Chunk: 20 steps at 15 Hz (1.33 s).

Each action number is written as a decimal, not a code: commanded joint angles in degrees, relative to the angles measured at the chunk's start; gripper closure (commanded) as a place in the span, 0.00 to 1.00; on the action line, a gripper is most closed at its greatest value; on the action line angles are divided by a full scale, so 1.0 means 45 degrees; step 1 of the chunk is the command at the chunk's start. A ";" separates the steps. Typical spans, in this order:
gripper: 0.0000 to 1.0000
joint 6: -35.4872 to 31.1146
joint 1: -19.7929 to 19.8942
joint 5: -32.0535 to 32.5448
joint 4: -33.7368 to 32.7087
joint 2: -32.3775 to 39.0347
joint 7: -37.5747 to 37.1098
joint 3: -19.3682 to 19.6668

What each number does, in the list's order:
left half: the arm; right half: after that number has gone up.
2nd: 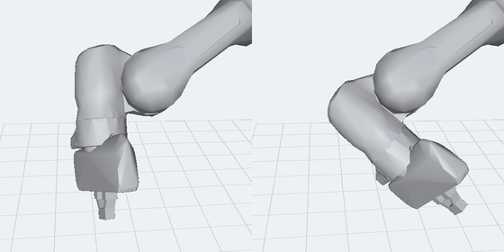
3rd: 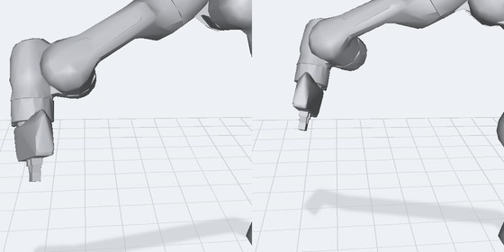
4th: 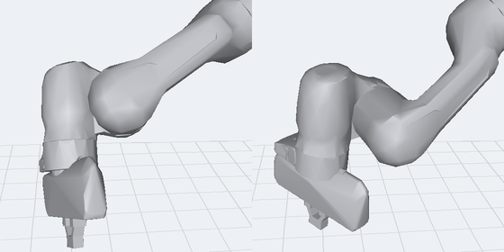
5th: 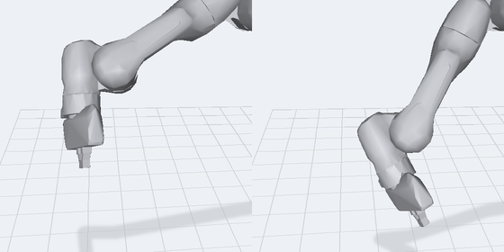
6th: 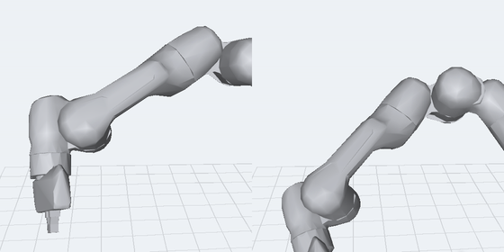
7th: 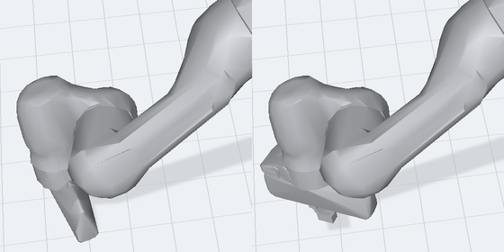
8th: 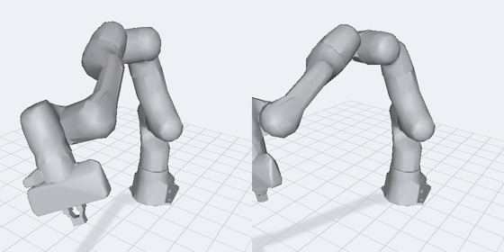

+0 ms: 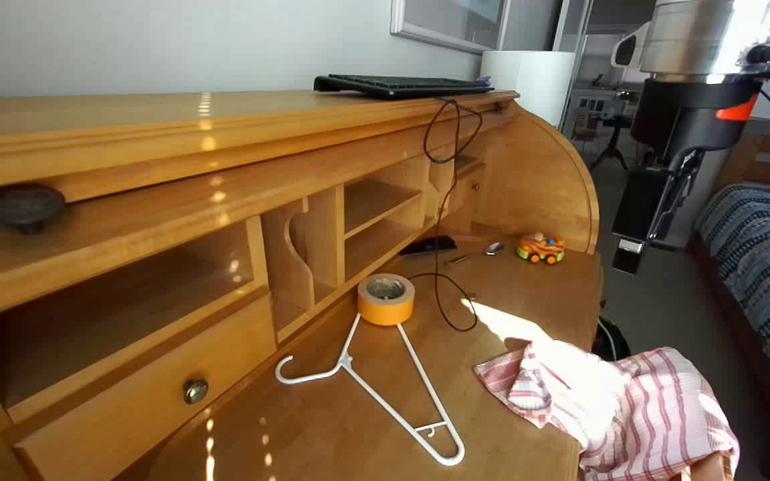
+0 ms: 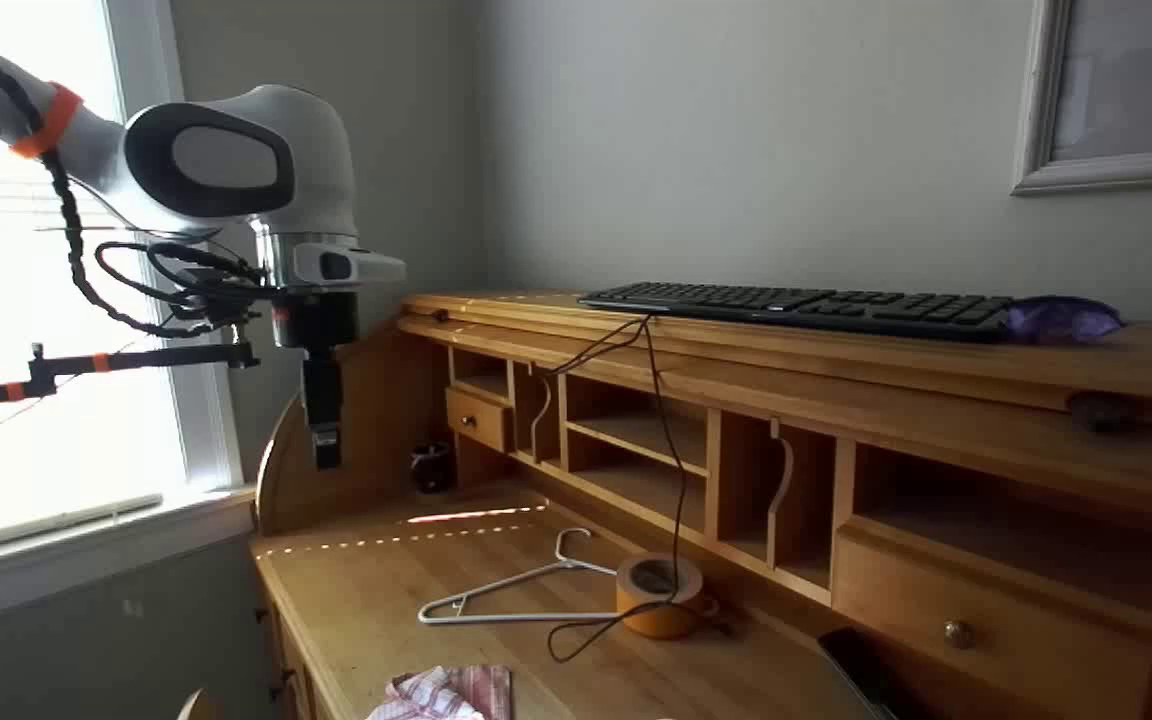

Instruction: Open the drawer on the right

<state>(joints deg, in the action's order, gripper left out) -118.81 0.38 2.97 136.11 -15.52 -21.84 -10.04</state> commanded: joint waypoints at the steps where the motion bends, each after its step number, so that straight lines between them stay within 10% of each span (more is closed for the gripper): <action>1: 0.00 0.0025 -0.0211 0.0060 -0.0017 0.0012 -0.0044 0.0203; 9: 0.00 -0.0630 0.0247 0.0775 -0.0371 0.0640 0.0365 0.0659; 20: 0.00 -0.3606 0.1389 0.0700 -0.2875 0.5071 0.5405 0.3441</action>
<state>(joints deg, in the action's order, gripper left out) -132.15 5.73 8.56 127.97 -0.50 -4.16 3.73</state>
